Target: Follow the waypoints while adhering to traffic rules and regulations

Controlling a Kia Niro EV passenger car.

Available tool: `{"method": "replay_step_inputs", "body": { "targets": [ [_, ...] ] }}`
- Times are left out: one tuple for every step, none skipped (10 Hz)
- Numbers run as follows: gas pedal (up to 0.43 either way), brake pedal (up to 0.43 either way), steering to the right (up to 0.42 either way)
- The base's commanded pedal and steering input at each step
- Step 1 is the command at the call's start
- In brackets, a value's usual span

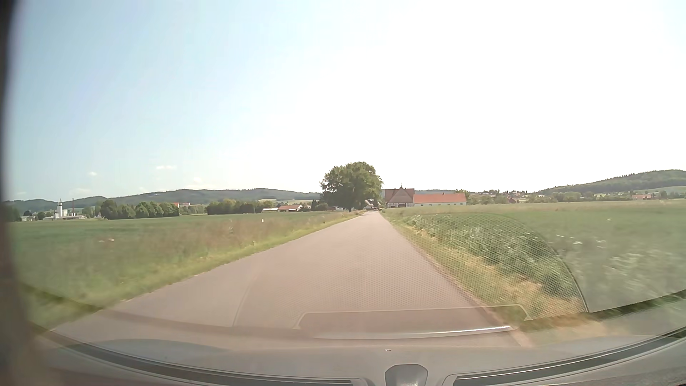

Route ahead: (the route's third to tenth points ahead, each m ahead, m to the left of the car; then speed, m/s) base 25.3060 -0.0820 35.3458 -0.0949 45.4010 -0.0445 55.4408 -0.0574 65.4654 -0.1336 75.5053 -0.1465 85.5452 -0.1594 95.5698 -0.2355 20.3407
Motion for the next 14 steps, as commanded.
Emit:
{"method": "replay_step_inputs", "body": {
  "targets": [
    [0.331,0.006,0.000],
    [0.331,0.006,0.001],
    [0.331,0.006,0.001],
    [0.331,0.006,0.001],
    [0.331,0.006,0.001],
    [0.331,0.006,0.001],
    [0.331,0.006,0.001],
    [0.319,0.006,0.001],
    [0.319,0.006,0.002],
    [0.319,0.006,0.003],
    [0.319,0.006,0.002],
    [0.311,0.006,0.002],
    [0.311,0.006,0.003],
    [0.299,0.006,0.002]
  ]
}}
